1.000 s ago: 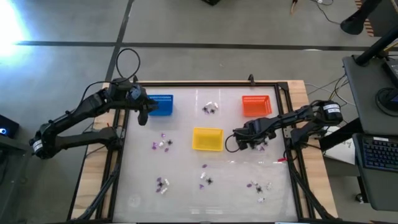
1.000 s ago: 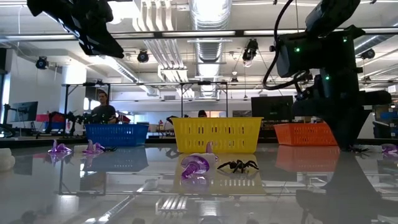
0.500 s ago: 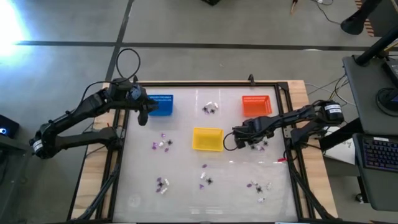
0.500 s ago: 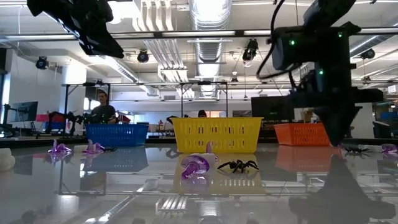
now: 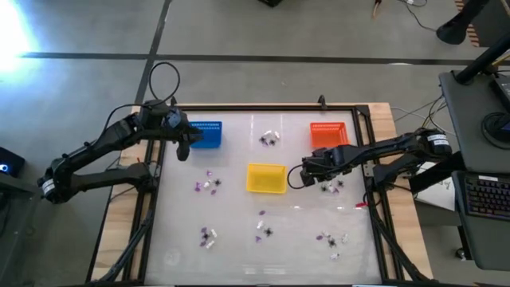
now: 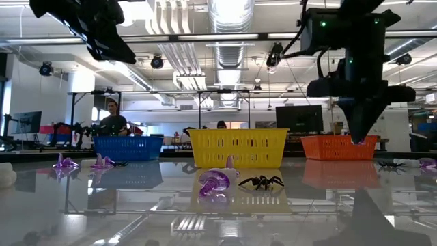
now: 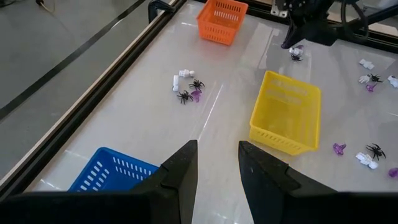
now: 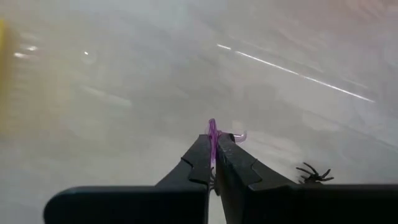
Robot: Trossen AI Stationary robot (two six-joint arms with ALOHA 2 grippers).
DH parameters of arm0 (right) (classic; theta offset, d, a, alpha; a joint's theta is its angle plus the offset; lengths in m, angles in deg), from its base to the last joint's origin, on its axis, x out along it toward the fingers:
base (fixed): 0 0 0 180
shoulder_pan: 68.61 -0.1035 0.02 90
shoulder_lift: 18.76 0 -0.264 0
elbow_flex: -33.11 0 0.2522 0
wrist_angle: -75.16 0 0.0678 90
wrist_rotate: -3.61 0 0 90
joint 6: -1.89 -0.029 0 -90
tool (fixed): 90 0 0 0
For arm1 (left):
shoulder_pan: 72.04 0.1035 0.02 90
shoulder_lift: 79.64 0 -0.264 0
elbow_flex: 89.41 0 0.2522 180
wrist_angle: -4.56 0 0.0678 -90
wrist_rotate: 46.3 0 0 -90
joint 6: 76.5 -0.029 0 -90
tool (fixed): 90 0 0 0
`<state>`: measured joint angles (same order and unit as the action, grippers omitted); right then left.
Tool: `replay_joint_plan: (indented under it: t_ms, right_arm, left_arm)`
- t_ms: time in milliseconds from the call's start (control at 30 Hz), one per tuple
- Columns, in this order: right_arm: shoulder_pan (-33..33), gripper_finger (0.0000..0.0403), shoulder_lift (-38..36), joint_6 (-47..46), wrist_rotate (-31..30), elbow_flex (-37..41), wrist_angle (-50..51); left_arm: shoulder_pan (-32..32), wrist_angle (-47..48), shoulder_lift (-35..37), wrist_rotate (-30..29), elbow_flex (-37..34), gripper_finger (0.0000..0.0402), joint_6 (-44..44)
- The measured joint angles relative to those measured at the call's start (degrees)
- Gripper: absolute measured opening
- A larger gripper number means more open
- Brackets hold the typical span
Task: Sort Halloween decoration
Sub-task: Put the purple witch hat toy into the orange bin
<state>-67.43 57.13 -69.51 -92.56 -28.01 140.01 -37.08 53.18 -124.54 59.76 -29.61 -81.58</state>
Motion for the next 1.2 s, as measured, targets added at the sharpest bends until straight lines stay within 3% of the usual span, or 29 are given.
replay_joint_plan:
  t_ms: [267, 633, 900, 1200]
  right_arm:
    - [4.77, 0.0008, -7.96, 0.77, -6.36, -0.06, 0.05]
    - [18.68, 0.0009, -13.69, 10.04, -9.99, -0.06, -0.27]
    - [28.22, 0.0009, -9.30, 18.26, -9.95, -0.13, -1.24]
    - [33.94, 0.0009, -2.99, 26.26, -6.77, -0.15, -10.16]
  left_arm:
    - [0.00, 0.01, -0.01, 0.00, 0.00, 0.0099, -0.02]
    - [0.00, -0.05, -0.01, -0.31, 0.00, 0.0099, -0.48]
    - [0.00, -0.10, -0.01, -0.46, 0.00, 0.0099, -0.02]
    - [0.00, -0.08, -0.01, -0.48, 0.00, 0.0099, 0.00]
